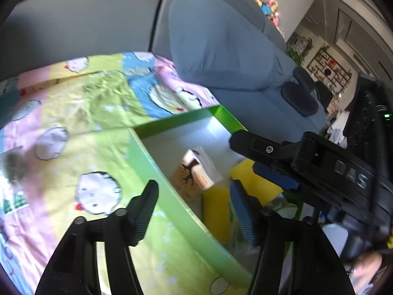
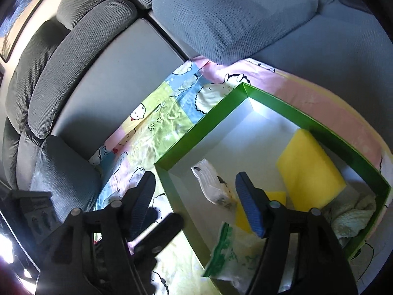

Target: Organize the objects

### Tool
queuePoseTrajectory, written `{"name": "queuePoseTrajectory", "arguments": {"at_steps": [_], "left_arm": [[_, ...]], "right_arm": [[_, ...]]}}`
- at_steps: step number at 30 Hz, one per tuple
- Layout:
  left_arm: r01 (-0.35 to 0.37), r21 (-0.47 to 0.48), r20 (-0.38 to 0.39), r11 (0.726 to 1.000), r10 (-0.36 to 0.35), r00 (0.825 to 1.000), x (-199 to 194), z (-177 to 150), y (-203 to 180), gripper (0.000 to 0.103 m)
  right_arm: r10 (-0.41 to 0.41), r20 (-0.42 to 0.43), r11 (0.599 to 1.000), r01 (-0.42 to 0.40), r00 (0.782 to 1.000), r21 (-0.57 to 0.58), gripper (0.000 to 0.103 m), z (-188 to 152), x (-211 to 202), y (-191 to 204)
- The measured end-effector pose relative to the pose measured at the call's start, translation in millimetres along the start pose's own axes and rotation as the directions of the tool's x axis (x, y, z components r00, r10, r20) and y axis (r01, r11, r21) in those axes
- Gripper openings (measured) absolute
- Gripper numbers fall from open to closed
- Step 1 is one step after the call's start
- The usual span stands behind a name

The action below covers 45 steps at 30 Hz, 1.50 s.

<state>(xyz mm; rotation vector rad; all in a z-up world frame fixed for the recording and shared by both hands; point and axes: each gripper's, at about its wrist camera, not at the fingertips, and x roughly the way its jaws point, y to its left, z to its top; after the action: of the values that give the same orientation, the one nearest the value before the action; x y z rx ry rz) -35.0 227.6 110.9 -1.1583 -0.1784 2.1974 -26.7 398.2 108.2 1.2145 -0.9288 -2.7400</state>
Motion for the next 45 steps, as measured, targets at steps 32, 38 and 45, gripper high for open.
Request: {"name": "queuePoseTrajectory", "arguments": {"at_steps": [32, 38, 45], "left_arm": [[-0.359, -0.416, 0.056, 0.835, 0.418, 0.907, -118.4, -83.8, 209.8, 0.076], [-0.380, -0.491, 0.008, 0.784, 0.440, 0.898, -123.9, -89.6, 236.5, 0.082], [-0.362, -0.556, -0.015, 0.748, 0.427, 0.904, -130.3, -95.7, 250.8, 0.082]], "right_arm": [[-0.004, -0.152, 0.916, -0.058, 0.988, -0.396, 0.085, -74.5, 74.6, 164.1], [-0.022, -0.157, 0.896, -0.050, 0.987, -0.441, 0.085, -91.8, 91.6, 178.4], [-0.058, -0.153, 0.918, -0.008, 0.986, -0.398, 0.088, -89.1, 103.4, 169.3]]}}
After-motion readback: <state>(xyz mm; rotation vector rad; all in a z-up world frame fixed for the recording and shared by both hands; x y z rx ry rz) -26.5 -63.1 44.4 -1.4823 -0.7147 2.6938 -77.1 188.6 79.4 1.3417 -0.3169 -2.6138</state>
